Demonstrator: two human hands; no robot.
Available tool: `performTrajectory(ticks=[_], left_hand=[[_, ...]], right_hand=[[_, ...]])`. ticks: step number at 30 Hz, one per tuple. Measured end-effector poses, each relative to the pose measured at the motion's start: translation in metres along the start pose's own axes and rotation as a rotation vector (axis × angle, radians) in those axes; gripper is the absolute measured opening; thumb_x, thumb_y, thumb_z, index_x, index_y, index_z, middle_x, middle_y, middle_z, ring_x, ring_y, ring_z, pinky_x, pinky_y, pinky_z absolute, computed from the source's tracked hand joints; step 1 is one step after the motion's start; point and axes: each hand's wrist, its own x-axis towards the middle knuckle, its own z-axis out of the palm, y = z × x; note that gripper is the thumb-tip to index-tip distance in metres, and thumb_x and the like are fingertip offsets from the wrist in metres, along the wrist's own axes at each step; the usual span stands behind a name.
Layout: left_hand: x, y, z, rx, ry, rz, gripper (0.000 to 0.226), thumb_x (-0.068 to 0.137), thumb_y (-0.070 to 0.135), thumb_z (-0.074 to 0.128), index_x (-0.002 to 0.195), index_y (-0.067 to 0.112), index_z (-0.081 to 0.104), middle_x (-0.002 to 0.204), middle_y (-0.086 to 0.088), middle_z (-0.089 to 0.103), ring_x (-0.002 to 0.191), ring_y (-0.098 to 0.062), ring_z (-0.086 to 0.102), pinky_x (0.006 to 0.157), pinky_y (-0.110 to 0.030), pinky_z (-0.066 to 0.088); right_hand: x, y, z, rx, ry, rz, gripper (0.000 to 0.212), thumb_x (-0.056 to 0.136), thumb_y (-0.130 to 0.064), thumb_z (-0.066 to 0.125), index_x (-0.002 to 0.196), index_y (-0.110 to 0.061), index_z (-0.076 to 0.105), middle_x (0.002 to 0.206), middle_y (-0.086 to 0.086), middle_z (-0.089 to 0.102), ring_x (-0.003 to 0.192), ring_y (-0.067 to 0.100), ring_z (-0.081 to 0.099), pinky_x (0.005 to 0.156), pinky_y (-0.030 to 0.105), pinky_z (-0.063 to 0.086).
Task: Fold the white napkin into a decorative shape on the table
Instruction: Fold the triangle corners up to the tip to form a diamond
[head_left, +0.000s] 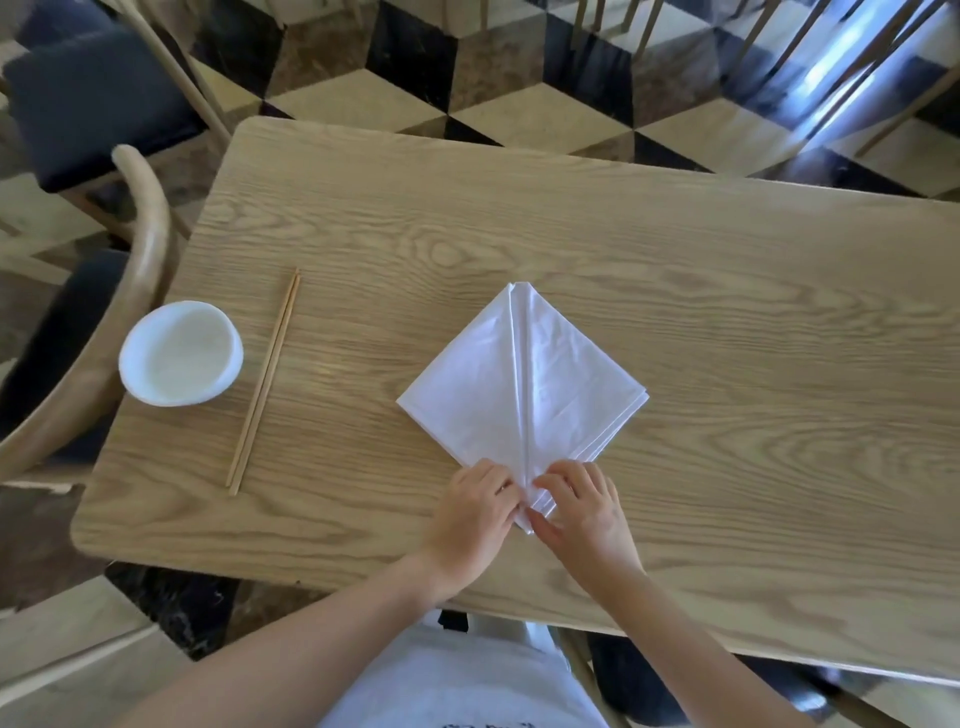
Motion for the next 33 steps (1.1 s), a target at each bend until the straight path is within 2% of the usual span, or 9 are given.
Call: performTrajectory(ticks=[2, 8, 13, 15, 17, 20, 26, 30, 33], left_hand=[[-0.001, 0.0, -0.001, -0.01, -0.014, 0.02, 0.014, 0.069, 0.008, 0.078, 0.073, 0.018, 0.067, 0.075, 0.004, 0.062, 0.071, -0.016, 0.059, 0.064, -0.028, 0.051], [-0.001, 0.001, -0.001, -0.011, -0.021, 0.046, 0.011, 0.07, 0.008, 0.076, 0.072, 0.015, 0.068, 0.075, 0.003, 0.064, 0.073, -0.016, 0.06, 0.065, -0.028, 0.051], [-0.001, 0.001, 0.0, -0.036, -0.018, 0.032, 0.009, 0.072, 0.008, 0.073, 0.072, 0.014, 0.067, 0.076, 0.001, 0.064, 0.074, -0.019, 0.06, 0.066, -0.03, 0.051], [-0.001, 0.001, 0.0, -0.052, -0.017, 0.033, 0.008, 0.073, 0.008, 0.073, 0.074, 0.014, 0.068, 0.076, 0.001, 0.064, 0.073, -0.02, 0.06, 0.067, -0.03, 0.051], [-0.002, 0.001, 0.0, -0.064, -0.019, 0.031, 0.008, 0.073, 0.008, 0.073, 0.076, 0.014, 0.069, 0.076, 0.001, 0.064, 0.074, -0.019, 0.06, 0.068, -0.03, 0.051], [-0.004, 0.002, 0.001, -0.082, -0.017, 0.038, 0.007, 0.074, 0.008, 0.072, 0.075, 0.014, 0.069, 0.076, 0.001, 0.064, 0.073, -0.02, 0.06, 0.067, -0.031, 0.052], [-0.005, 0.003, 0.005, -0.098, -0.018, 0.044, 0.007, 0.076, 0.009, 0.07, 0.073, 0.015, 0.069, 0.075, 0.002, 0.064, 0.073, -0.02, 0.059, 0.065, -0.032, 0.052], [-0.005, 0.003, 0.007, -0.105, -0.009, 0.022, 0.008, 0.073, 0.007, 0.072, 0.072, 0.013, 0.067, 0.073, 0.001, 0.063, 0.071, -0.02, 0.059, 0.063, -0.034, 0.052], [-0.005, 0.003, 0.008, -0.1, -0.004, 0.016, 0.015, 0.07, 0.005, 0.073, 0.081, 0.014, 0.066, 0.075, 0.001, 0.063, 0.072, -0.02, 0.058, 0.065, -0.031, 0.052]], right_hand=[[-0.003, 0.002, 0.0, 0.008, 0.017, -0.019, 0.023, 0.069, -0.023, 0.079, 0.087, -0.012, 0.067, 0.091, 0.005, 0.064, 0.081, 0.023, 0.059, 0.073, 0.034, 0.05], [-0.005, 0.005, 0.007, 0.031, 0.1, -0.026, 0.016, 0.069, 0.001, 0.074, 0.078, -0.01, 0.066, 0.081, 0.003, 0.063, 0.072, 0.025, 0.057, 0.07, 0.029, 0.042], [-0.01, 0.004, 0.008, 0.02, 0.083, -0.043, 0.012, 0.073, -0.004, 0.071, 0.075, -0.012, 0.062, 0.077, 0.002, 0.059, 0.069, 0.023, 0.053, 0.065, 0.03, 0.045], [-0.011, 0.003, 0.007, 0.037, 0.06, -0.054, 0.008, 0.078, -0.014, 0.07, 0.076, -0.011, 0.063, 0.079, 0.003, 0.059, 0.071, 0.021, 0.053, 0.068, 0.029, 0.046], [-0.01, 0.002, 0.005, 0.07, 0.032, -0.051, 0.017, 0.085, -0.026, 0.061, 0.079, -0.01, 0.064, 0.081, 0.004, 0.06, 0.074, 0.02, 0.053, 0.071, 0.028, 0.047], [-0.011, 0.003, 0.003, 0.104, 0.017, -0.038, 0.006, 0.081, -0.013, 0.068, 0.083, -0.008, 0.065, 0.084, 0.005, 0.06, 0.076, 0.022, 0.055, 0.072, 0.03, 0.05], [-0.015, 0.005, 0.004, 0.114, 0.019, -0.036, 0.011, 0.075, 0.0, 0.072, 0.081, -0.007, 0.066, 0.083, 0.006, 0.062, 0.074, 0.024, 0.056, 0.07, 0.033, 0.049], [-0.017, 0.003, 0.004, 0.103, 0.064, -0.041, 0.01, 0.082, -0.009, 0.059, 0.074, -0.009, 0.065, 0.077, 0.003, 0.061, 0.07, 0.021, 0.052, 0.068, 0.031, 0.044], [-0.017, 0.003, 0.002, 0.113, 0.032, -0.043, 0.015, 0.085, -0.013, 0.054, 0.076, -0.008, 0.066, 0.078, 0.004, 0.062, 0.07, 0.022, 0.054, 0.07, 0.03, 0.044]])
